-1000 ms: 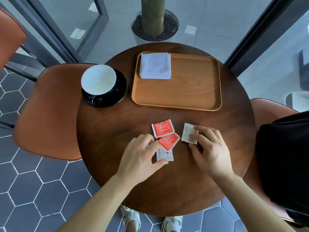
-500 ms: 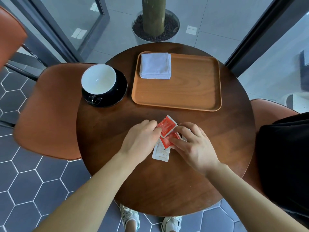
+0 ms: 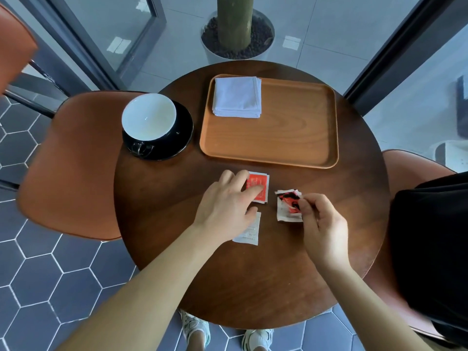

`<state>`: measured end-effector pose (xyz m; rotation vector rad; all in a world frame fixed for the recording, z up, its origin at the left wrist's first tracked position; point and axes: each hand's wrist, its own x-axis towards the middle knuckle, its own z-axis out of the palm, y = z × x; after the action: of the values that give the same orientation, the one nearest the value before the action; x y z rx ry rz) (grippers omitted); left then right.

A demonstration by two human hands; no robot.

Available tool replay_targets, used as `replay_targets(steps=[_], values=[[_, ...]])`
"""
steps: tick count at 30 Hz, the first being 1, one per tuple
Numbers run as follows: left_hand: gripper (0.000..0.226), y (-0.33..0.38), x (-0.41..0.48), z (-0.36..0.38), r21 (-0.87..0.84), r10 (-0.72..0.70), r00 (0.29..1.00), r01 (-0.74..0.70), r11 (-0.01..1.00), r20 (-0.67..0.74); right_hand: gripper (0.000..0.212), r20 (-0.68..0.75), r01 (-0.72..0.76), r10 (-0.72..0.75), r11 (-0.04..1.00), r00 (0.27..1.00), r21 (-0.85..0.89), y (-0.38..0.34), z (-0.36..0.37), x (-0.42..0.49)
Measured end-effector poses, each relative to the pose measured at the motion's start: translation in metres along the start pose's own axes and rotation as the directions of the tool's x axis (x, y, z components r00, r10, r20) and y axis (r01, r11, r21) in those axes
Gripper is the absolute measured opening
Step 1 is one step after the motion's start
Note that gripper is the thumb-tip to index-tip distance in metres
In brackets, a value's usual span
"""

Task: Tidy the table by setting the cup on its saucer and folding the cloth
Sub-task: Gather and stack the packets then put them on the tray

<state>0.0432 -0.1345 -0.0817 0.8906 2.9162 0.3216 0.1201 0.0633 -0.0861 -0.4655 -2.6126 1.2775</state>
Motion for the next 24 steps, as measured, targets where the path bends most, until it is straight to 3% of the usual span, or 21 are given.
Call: replay_targets(steps=[4,9,14,15,17,18,20,22,24], values=[[0.044,0.002,0.006,-0.004,0.044,-0.008,1.0,0.008,0.999,-0.014,0.022,0.051,-0.049,0.043,0.99,0.998,0.128,-0.007,0.005,-0.004],[0.023,0.01,0.017,-0.01,0.182,0.084,0.995,-0.072,0.981,-0.055,0.018,0.01,-0.283,0.297,0.898,0.955,0.338,-0.004,0.006,0.002],[0.013,0.004,0.011,-0.009,0.263,0.147,0.977,-0.102,0.959,-0.155,0.015,0.061,-0.31,0.309,0.881,0.949,0.358,-0.009,0.004,0.007],[0.01,0.001,0.007,-0.008,0.184,0.117,0.966,-0.075,0.98,-0.229,0.016,0.069,-0.319,0.317,0.875,0.946,0.365,-0.009,0.004,0.008],[0.016,-0.003,0.0,-0.01,-0.13,-0.114,0.926,0.071,0.989,-0.359,0.015,0.098,-0.343,0.331,0.861,0.938,0.375,-0.01,0.005,0.011],[0.016,-0.004,-0.004,-0.012,-0.323,-0.288,0.885,0.17,0.931,-0.365,0.015,0.118,-0.35,0.33,0.858,0.936,0.376,-0.012,0.006,0.013],[0.014,-0.011,-0.013,-0.012,-0.606,-0.583,0.776,0.35,0.715,-0.24,0.014,0.157,-0.348,0.312,0.865,0.937,0.361,-0.016,0.01,0.016],[0.021,-0.021,-0.02,-0.008,-0.662,-0.683,0.722,0.46,0.591,-0.108,0.012,0.187,-0.342,0.293,0.878,0.938,0.334,-0.02,0.015,0.019],[0.023,-0.029,-0.026,-0.005,-0.587,-0.66,0.742,0.485,0.649,-0.117,0.01,0.194,-0.322,0.272,0.895,0.942,0.31,-0.025,0.019,0.023]])
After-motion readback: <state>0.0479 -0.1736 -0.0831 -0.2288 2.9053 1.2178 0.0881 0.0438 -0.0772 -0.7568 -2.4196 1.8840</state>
